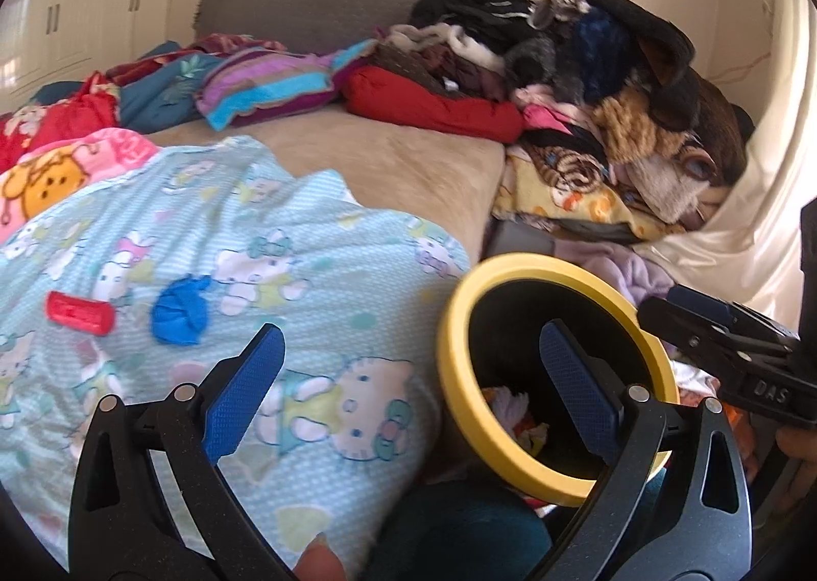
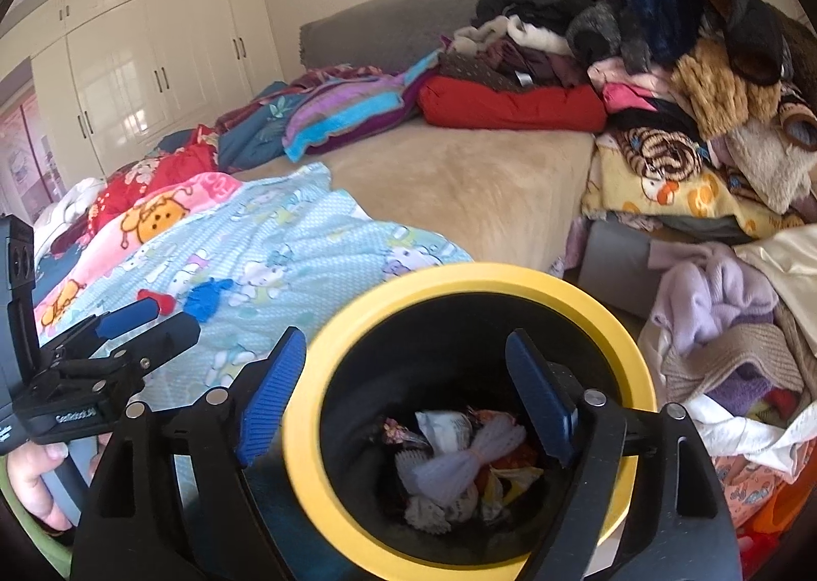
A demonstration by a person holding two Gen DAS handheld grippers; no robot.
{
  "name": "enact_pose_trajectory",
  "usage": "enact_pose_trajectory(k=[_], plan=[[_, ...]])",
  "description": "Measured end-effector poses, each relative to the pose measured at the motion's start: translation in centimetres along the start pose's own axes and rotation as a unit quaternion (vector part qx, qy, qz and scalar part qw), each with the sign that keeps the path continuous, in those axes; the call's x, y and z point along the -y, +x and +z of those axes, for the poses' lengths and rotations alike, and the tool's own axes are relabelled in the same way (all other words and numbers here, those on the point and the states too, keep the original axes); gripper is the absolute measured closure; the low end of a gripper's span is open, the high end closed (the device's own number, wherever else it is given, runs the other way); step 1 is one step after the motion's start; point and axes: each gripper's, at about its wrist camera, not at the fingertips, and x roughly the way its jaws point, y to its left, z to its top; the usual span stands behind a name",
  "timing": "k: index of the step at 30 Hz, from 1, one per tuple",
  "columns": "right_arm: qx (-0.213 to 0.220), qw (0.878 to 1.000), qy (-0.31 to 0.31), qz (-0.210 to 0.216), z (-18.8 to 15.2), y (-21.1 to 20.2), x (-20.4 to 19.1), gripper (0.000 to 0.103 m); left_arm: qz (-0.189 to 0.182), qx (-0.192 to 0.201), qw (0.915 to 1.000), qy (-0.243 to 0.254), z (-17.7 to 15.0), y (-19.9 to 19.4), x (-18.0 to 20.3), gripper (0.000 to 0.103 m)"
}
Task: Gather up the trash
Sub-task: 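Move both tools back over the red cylinder and blue glove, then grasp the red cylinder with the left gripper while the right gripper grasps the blue glove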
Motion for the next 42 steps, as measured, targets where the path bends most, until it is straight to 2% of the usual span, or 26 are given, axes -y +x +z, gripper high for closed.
enact_pose_trajectory(k=[11, 23, 33, 37, 42], plan=[[0.01, 0.999, -0.024, 0.026, 0.8, 1.3, -5.2, 0.024, 0.058, 0.038, 0.9973, -0.024, 0.5, -2.2, -4.5, 0.011], [0.003, 0.997, -0.054, 0.055, 1.4, 5.0, -11.2, 0.024, 0.113, 0.054, 0.9885, -0.085, 0.5, -3.8, -11.4, 0.011], [-0.033, 0.995, -0.035, 0.083, 1.2, 10.5, -15.0, 0.024, 0.159, 0.048, 0.9739, -0.154, -0.7, -4.3, -18.3, 0.011], [-0.053, 0.994, -0.032, 0.092, 1.0, 12.9, -16.4, 0.025, 0.164, 0.042, 0.9688, -0.181, -1.4, -4.0, -20.6, 0.011], [-0.083, 0.99, -0.039, 0.105, 0.6, 16.3, -18.7, 0.03, 0.162, 0.034, 0.9623, -0.216, -2.1, -3.2, -23.0, 0.012]])
